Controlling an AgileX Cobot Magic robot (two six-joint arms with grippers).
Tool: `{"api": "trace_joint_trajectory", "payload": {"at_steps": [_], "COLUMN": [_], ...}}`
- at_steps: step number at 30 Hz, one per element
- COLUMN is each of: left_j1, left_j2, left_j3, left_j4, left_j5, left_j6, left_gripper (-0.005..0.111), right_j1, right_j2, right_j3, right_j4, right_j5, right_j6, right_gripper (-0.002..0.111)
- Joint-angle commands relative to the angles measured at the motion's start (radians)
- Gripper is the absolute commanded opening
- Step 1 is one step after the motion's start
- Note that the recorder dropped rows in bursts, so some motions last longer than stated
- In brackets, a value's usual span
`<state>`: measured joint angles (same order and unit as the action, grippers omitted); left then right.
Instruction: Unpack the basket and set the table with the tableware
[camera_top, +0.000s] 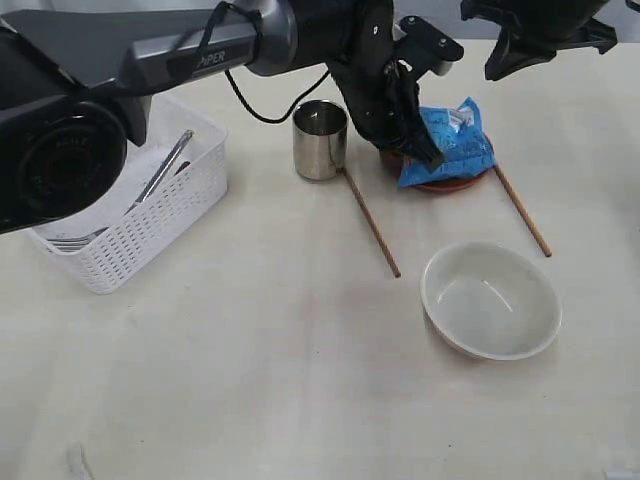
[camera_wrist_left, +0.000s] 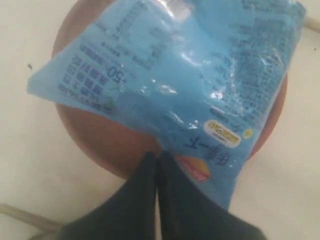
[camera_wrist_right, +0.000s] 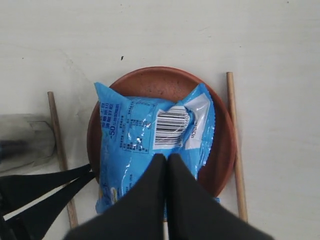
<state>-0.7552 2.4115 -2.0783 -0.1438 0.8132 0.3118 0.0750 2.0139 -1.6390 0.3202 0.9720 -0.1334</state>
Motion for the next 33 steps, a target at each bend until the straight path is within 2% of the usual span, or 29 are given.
{"api": "trace_joint_trajectory", "payload": {"at_steps": [1,5,10,22,27,33], "left_j1": [0.002,0.021,0.079,0.221,0.271,0.366], "left_j2": [-0.081,-0.158,-0.222,-0.313,-0.403,-0.545], "left_j3": [-0.005,-0.005,-0.005,0.007,0.088,0.287], "left_j4": [0.019,0.066,0.066,0.059,0.059,0.059], "left_j5": [0.009,0.012,0.072,0.195,0.183,0.145], "left_j6": [0.002,-0.034,-0.038,-0.04,-0.04,-0.076], "left_gripper": [0.0,0.0,0.0,0.0,0.0,0.0], "right_j1": [0.002,0.049,0.125,0.14,0.14,0.14], "right_j2": [0.0,0.047,0.111,0.174,0.127,-0.008], "right_j3": [0.0,0.0,0.0,0.0,0.0,0.0], "right_j4": [0.036,0.074,0.059,-0.007,0.033,0.059], "right_j5": [-0.002,0.0,0.0,-0.018,0.009,0.028], "right_j6": [-0.016,-0.049,-0.062,-0.008,-0.018,-0.038], "right_gripper": [0.0,0.0,0.0,0.0,0.0,0.0]}}
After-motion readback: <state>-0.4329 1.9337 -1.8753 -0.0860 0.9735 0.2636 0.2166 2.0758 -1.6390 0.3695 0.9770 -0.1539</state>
